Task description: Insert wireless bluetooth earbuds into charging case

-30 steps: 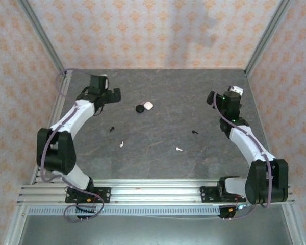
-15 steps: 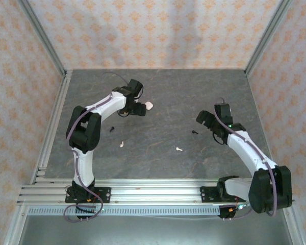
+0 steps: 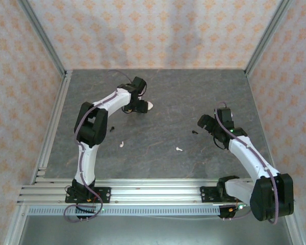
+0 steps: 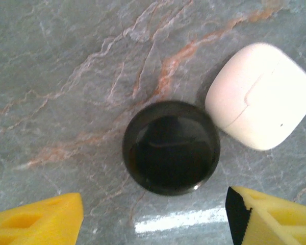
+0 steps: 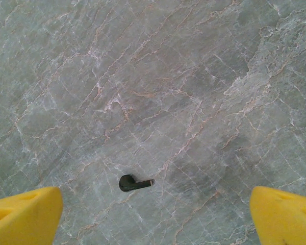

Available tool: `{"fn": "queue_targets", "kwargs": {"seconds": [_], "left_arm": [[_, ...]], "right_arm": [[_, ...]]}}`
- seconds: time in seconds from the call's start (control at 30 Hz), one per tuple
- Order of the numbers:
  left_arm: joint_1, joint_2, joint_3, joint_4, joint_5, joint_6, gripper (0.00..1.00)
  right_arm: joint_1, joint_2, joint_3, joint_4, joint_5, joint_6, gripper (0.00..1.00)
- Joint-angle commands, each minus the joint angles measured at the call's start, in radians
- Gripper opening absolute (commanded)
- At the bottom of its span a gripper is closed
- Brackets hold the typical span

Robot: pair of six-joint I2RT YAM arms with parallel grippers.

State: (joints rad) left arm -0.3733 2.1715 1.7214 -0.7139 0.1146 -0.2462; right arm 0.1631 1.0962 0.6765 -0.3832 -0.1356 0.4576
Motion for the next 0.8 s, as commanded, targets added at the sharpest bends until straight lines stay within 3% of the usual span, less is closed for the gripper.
{"fn": "queue_targets", "kwargs": {"seconds": [0.0, 0.5, 0.77], "left_arm": [[-0.011, 0.032, 0.051, -0.028, 0.012, -0.009, 0.71], [-0.012, 0.121, 0.124, -0.039, 0.005, 0.011, 0.59], [-0.012, 0.11, 0.095, -0.03, 0.019, 0.051, 0.43]], "right_arm": [[0.004, 0.007, 0.011, -0.026, 0.005, 0.015, 0.94], [0.004, 0.014, 0.034, -0.039, 0.015, 0.008, 0.94], [0.003, 0.014, 0.056, -0.044, -0.011, 0.028, 0.93]]}}
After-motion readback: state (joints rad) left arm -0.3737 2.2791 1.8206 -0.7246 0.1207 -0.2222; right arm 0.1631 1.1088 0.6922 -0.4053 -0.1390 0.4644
